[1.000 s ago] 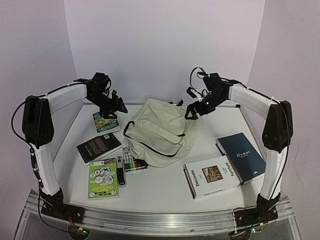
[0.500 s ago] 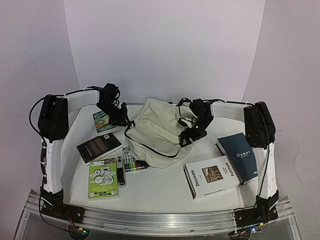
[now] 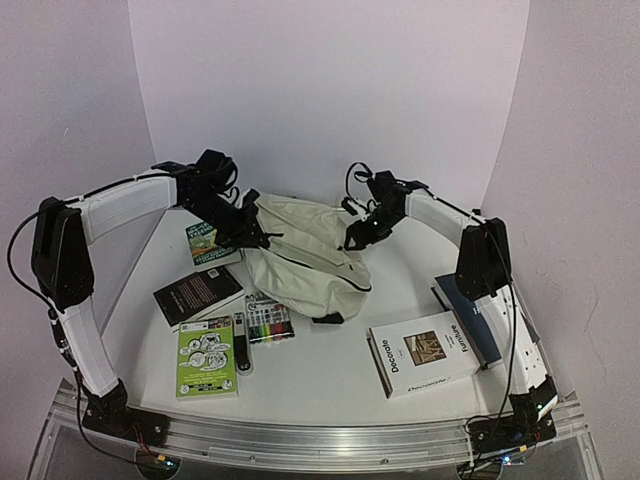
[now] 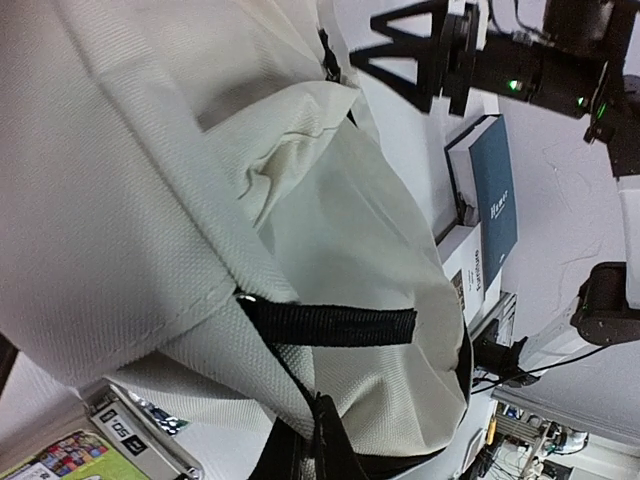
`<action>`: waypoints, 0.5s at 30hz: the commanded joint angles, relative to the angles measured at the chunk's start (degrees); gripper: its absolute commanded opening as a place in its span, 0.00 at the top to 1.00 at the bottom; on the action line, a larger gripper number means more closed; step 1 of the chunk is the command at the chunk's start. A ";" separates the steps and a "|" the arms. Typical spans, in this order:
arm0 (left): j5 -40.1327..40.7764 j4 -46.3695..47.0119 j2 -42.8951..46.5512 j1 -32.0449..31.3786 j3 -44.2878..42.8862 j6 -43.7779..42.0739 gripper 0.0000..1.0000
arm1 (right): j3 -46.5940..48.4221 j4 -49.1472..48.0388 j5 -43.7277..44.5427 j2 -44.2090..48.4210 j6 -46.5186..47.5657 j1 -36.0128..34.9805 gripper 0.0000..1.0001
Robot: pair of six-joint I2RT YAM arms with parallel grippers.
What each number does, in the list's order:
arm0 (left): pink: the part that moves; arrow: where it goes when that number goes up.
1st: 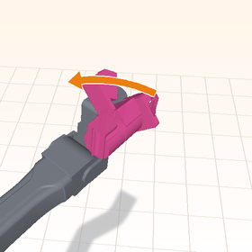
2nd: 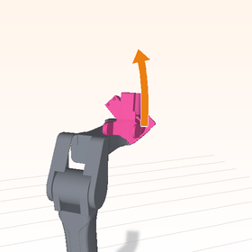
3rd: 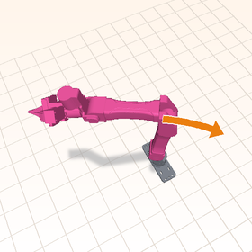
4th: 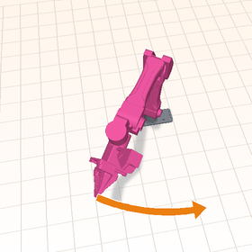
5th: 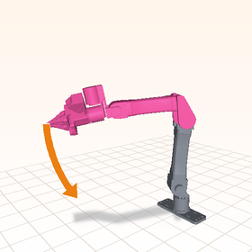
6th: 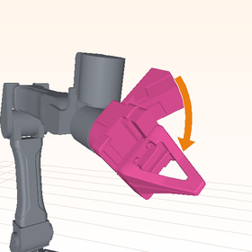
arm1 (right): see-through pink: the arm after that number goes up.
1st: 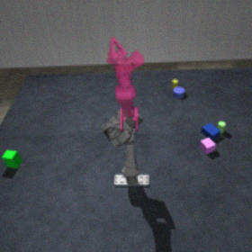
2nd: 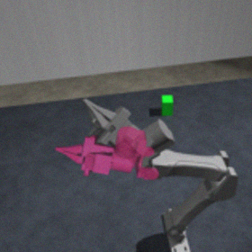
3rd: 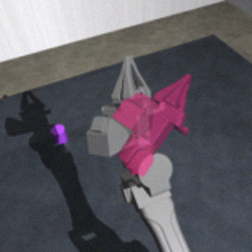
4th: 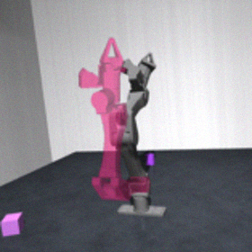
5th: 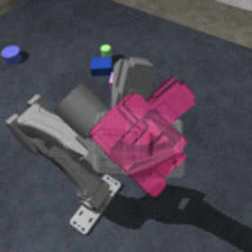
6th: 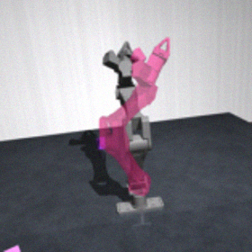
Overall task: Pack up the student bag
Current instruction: Adjust the student bag at the center of the board.
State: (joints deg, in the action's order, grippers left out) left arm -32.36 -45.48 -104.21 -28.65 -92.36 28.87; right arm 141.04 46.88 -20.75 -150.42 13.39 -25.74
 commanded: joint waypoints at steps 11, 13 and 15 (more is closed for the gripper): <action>4.93 10.99 -10.89 -12.62 -6.23 8.47 0.66 | 3.12 -7.16 -0.38 5.31 -1.63 -0.11 0.29; 5.40 10.95 -9.36 -12.17 -6.28 7.93 0.51 | 0.68 -7.17 0.22 9.43 -0.94 -0.02 0.24; 6.14 11.43 -7.30 -11.40 -5.54 7.80 0.40 | -3.08 -7.05 -0.62 14.31 0.08 -0.05 0.20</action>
State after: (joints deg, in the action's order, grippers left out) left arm -29.14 -37.18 -116.77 -42.33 -95.30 36.52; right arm 141.36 41.15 -21.64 -149.08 12.43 -25.67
